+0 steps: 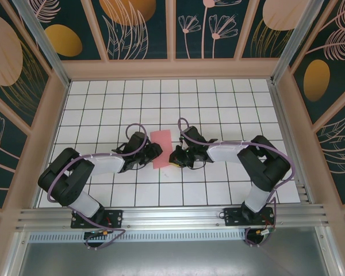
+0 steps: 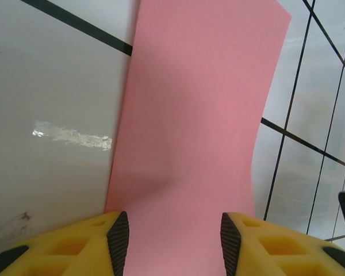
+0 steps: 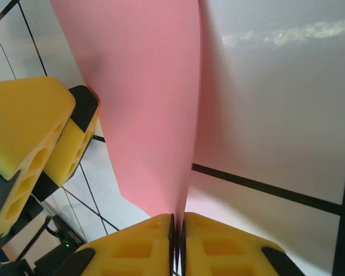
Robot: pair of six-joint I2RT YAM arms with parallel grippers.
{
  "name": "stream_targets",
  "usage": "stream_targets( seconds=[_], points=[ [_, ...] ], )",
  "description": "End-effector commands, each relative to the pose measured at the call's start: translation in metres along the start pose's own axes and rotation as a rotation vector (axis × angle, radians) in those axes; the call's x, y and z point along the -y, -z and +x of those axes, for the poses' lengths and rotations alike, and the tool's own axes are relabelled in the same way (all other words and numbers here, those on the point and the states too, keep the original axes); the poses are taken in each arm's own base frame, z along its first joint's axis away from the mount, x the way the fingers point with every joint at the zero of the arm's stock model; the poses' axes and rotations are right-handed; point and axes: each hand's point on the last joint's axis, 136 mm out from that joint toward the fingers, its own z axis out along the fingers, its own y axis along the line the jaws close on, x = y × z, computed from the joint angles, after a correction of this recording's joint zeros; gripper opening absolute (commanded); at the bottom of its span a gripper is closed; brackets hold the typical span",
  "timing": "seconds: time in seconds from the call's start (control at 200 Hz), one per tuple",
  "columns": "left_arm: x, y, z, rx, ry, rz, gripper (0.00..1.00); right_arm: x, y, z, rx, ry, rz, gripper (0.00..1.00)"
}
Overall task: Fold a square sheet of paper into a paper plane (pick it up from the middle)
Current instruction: Third fold the triangle at the center of the table.
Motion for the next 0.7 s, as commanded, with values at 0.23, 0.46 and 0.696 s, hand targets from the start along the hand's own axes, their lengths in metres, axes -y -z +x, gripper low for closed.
stream_targets(
  seconds=[0.23,0.46,0.696],
  points=[
    [0.05,0.016,-0.008,0.005,-0.105,0.143,0.54,0.023,0.013,0.008,-0.016,0.039,0.084,0.0],
    [0.039,0.004,-0.012,0.004,-0.107,0.077,0.5,0.036,0.021,0.021,-0.027,0.032,0.101,0.0],
    [0.03,-0.011,-0.01,-0.018,-0.116,0.052,0.42,0.04,0.025,0.028,-0.038,0.03,0.102,0.0]
  ],
)
